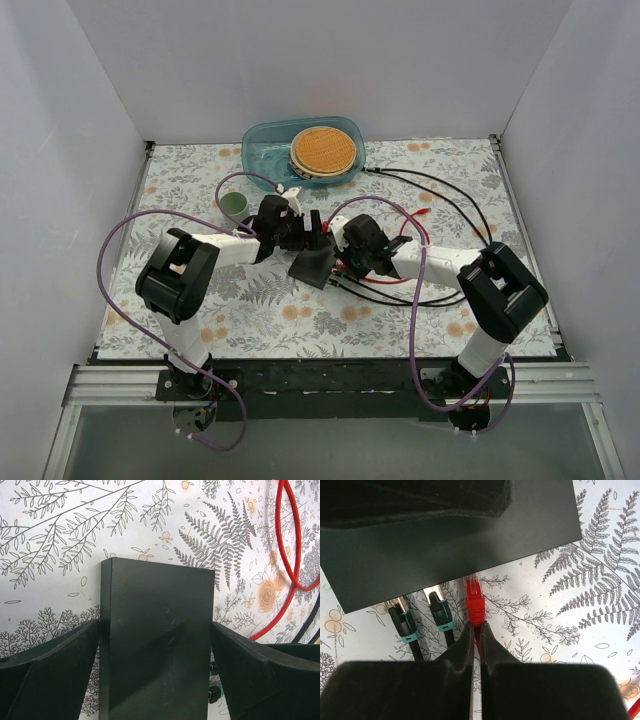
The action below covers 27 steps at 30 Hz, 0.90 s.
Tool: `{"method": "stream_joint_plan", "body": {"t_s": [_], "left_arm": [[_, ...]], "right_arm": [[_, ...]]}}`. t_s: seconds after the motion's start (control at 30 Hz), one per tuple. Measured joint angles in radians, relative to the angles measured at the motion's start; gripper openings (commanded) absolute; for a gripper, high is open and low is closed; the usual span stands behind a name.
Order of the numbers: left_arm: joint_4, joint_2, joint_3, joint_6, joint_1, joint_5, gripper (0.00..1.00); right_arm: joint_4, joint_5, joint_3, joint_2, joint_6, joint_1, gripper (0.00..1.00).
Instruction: Insert the plug into the switch port
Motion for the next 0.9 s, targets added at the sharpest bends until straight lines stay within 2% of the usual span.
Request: {"method": "stream_joint_plan", "body": {"t_s": [0.5, 0.67, 0.9], "left_arm": [[-0.018, 0.0, 0.003, 0.023, 0.004, 0.018, 0.78], [-0.024, 0.0, 0.002, 0.021, 0.01, 0.023, 0.71], [-0.046, -0.003, 0.002, 0.016, 0.022, 0.04, 0.65]], "right_arm": [[0.007, -0.027, 0.001, -0.002, -0.01, 0.001, 0.01], [0.008, -0.032, 0.002, 0.003, 0.007, 0.001, 0.01], [0.013, -0.047, 0.0, 0.004, 0.012, 0.001, 0.01]]}}
